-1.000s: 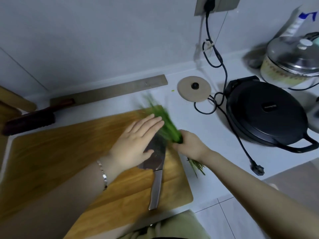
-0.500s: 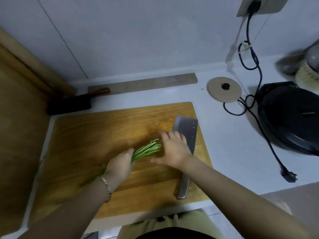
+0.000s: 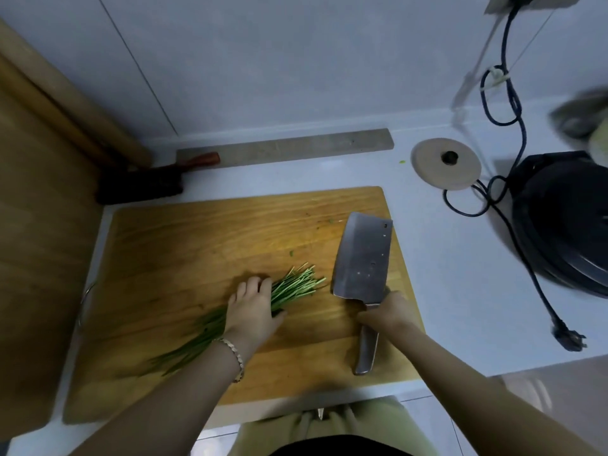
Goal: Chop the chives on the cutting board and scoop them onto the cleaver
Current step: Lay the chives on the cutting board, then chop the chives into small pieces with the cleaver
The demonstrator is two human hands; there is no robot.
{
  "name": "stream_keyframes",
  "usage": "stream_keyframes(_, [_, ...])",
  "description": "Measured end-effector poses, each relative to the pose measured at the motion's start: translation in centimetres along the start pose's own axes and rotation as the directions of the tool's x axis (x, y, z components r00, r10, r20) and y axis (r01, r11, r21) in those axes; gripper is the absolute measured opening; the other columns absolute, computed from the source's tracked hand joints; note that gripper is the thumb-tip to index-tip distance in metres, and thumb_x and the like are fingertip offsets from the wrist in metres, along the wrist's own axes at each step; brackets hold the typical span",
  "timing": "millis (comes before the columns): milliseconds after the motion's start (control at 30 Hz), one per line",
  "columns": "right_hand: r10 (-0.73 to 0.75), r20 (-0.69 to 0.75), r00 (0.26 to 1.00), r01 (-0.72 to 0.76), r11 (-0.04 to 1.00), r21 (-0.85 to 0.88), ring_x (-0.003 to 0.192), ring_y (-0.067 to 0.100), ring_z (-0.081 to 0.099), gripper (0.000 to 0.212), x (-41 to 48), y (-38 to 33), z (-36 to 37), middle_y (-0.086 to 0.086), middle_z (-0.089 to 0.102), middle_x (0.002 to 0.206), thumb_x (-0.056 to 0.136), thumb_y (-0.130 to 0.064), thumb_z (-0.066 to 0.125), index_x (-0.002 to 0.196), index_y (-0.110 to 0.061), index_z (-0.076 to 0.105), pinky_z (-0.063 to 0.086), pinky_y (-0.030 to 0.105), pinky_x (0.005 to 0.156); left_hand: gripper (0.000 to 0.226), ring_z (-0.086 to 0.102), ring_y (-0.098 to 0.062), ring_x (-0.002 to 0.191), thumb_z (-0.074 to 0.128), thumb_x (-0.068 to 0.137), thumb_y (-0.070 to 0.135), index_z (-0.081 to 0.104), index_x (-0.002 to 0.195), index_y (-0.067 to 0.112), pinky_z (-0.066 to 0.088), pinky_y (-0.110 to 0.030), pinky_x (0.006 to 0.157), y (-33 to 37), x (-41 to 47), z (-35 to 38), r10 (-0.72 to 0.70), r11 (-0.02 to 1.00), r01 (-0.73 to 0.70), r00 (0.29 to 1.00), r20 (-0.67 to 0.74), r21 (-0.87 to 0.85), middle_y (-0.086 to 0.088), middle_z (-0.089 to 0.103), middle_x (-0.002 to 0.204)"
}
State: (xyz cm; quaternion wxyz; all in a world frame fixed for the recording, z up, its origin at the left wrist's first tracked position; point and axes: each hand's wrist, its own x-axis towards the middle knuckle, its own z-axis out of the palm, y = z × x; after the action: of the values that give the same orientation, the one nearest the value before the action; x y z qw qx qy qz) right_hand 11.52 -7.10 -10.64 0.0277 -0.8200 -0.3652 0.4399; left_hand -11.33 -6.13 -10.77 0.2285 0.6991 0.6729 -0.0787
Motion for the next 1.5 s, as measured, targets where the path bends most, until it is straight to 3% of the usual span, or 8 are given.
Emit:
stream_keyframes(100, [0.024, 0.059, 0.998, -0.043, 0.937, 0.347, 0.064, 0.022, 0.056, 0.016, -0.4, 0.1, -1.0, 0.006, 0.055, 0.066, 0.076, -0.015, 0.068, 0.069, -0.010, 0.054, 0.047, 0.033, 0.061, 0.063, 0.027, -0.027, 0.131, 0.054, 0.090, 0.042, 0.027, 0.142, 0.017, 0.028, -0.040, 0.108, 0.1, 0.2, 0.1, 0.011, 1.000, -0.011, 1.000, -0.003, 0.003, -0.008, 0.032, 0.141])
stream_keyframes(233, [-0.103, 0.100, 0.990, 0.014, 0.761, 0.648, 0.054, 0.026, 0.065, 0.010, -1.2, -0.3, -3.0, 0.015, 0.066, 0.081, 0.086, -0.005, 0.053, 0.095, -0.009, 0.053, 0.052, 0.028, 0.044, 0.058, 0.031, -0.027, 0.126, 0.052, 0.091, 0.040, 0.031, 0.140, 0.018, 0.030, -0.038, 0.105, 0.1, 0.1, 0.4, 0.021, 1.000, -0.022, 0.999, -0.041, -0.022, -0.008, 0.036, 0.136])
stream_keyframes(400, [-0.379, -0.166, 0.910, 0.382, 0.924, -0.013, 0.049, 0.018, 0.042, 0.025, -2.3, 0.7, -3.3, 0.003, 0.044, 0.062, 0.092, -0.017, 0.051, 0.073, -0.020, 0.035, 0.034, 0.031, 0.047, 0.059, 0.030, -0.025, 0.127, 0.051, 0.091, 0.043, 0.031, 0.141, 0.019, 0.029, -0.038, 0.106, 0.1, 0.0, 0.8, 0.011, 0.997, -0.017, 0.997, -0.077, -0.074, -0.006, 0.036, 0.138])
stream_keyframes(567, [-0.464, -0.092, 0.881, 0.439, 0.874, -0.210, 0.063, 0.029, 0.047, 0.007, -3.2, 0.7, -2.0, 0.005, 0.051, 0.070, 0.094, -0.019, 0.043, 0.098, -0.015, 0.039, 0.034, 0.033, 0.056, 0.053, 0.035, -0.026, 0.123, 0.051, 0.092, 0.041, 0.038, 0.139, 0.019, 0.031, -0.038, 0.103, -0.2, 0.0, 1.2, 0.007, 0.995, -0.020, 0.992, -0.124, -0.099, -0.007, 0.042, 0.133])
stream_keyframes(1000, [-0.544, 0.064, 0.837, 0.540, 0.799, -0.265, 0.082, 0.029, 0.065, 0.021, -5.9, -1.9, 1.8, 0.009, 0.069, 0.093, 0.093, -0.024, 0.046, 0.112, -0.015, 0.046, 0.044, 0.033, 0.060, 0.047, 0.034, -0.024, 0.124, 0.042, 0.098, 0.034, 0.034, 0.141, 0.019, 0.031, -0.034, 0.098, 0.1, 0.0, 1.8, 0.047, 0.995, -0.059, 0.989, -0.140, -0.082, -0.006, 0.042, 0.135])
stream_keyframes(1200, [-0.396, 0.042, 0.917, 0.397, 0.905, -0.151, 0.070, 0.024, 0.063, 0.027, -4.8, -2.5, 0.8, 0.005, 0.062, 0.072, 0.087, -0.036, 0.055, 0.073, -0.014, 0.055, 0.044, 0.030, 0.056, 0.046, 0.031, -0.023, 0.125, 0.038, 0.100, 0.030, 0.029, 0.143, 0.016, 0.029, -0.036, 0.101, 0.8, 0.1, 2.2, -0.003, 0.997, -0.008, 0.990, -0.139, -0.082, -0.006, 0.038, 0.136])
stream_keyframes(1367, [-0.401, 0.195, 0.895, 0.433, 0.887, -0.160, 0.062, 0.014, 0.067, 0.023, -4.1, -2.8, 0.6, 0.005, 0.069, 0.073, 0.092, -0.029, 0.052, 0.075, -0.014, 0.059, 0.058, 0.029, 0.064, 0.050, 0.027, -0.024, 0.128, 0.032, 0.101, 0.034, 0.020, 0.145, 0.016, 0.024, -0.037, 0.107, 0.8, 0.0, 2.8, -0.013, 0.993, 0.001, 0.994, -0.107, -0.117, -0.006, 0.031, 0.141])
stream_keyframes(1500, [-0.456, 0.109, 0.883, 0.469, 0.867, -0.171, 0.050, 0.005, 0.047, 0.036, -4.9, -3.5, -0.2, -0.005, 0.049, 0.058, 0.094, -0.033, 0.048, 0.061, -0.021, 0.042, 0.036, 0.018, 0.047, 0.046, 0.030, -0.024, 0.124, 0.035, 0.101, 0.029, 0.025, 0.144, 0.016, 0.029, -0.035, 0.098, 1.1, 0.6, 2.7, -0.029, 0.989, 0.010, 0.992, -0.127, -0.145, -0.007, 0.036, 0.136])
